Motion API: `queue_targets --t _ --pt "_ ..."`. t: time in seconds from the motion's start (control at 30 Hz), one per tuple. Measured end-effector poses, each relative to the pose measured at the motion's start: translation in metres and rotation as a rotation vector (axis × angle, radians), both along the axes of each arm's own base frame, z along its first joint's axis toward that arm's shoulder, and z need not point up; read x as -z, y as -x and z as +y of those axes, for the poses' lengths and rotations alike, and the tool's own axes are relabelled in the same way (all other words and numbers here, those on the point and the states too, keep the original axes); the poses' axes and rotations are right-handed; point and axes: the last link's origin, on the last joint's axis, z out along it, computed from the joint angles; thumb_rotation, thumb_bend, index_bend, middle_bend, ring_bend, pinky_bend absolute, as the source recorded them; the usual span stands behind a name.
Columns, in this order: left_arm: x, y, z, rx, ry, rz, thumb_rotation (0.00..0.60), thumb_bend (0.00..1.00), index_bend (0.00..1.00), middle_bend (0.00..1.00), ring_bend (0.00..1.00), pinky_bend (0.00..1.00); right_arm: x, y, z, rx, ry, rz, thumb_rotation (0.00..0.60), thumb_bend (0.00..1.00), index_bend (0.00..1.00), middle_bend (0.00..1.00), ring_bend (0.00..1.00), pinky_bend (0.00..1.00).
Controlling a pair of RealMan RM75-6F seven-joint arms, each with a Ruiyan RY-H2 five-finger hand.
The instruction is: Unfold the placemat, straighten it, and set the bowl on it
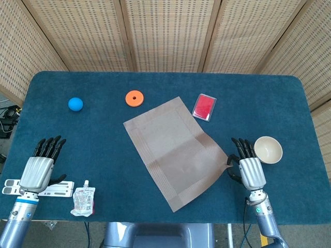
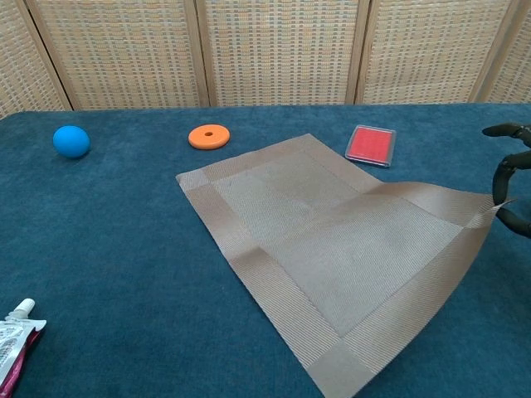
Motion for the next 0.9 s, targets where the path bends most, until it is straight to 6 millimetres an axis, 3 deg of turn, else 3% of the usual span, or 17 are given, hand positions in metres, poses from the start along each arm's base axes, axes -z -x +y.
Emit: queue_targets --t 0.23,0.7,0.77,0.9 --pt "0.003 0.000 0.001 0.000 0.007 0.012 0.600 0.13 0.00 0.00 0.00 0.00 -0.027 0.027 -0.020 0.054 0.049 0.083 0.600 0.57 0.69 0.15 0.00 0.00" --pt "0.008 0.000 0.003 0.003 0.015 0.024 0.600 0.13 0.00 0.00 0.00 0.00 -0.045 0.038 -0.055 0.108 0.063 0.171 0.600 0.56 0.66 0.13 0.00 0.00" --pt "0.009 0.000 0.003 0.003 0.016 0.024 0.600 0.13 0.00 0.00 0.00 0.00 -0.046 0.038 -0.055 0.109 0.065 0.176 0.600 0.53 0.62 0.10 0.00 0.00" --pt "0.012 0.000 0.003 0.005 0.023 0.033 0.600 0.13 0.00 0.00 0.00 0.00 -0.049 0.041 -0.050 0.114 0.078 0.175 0.600 0.39 0.43 0.00 0.00 0.00"
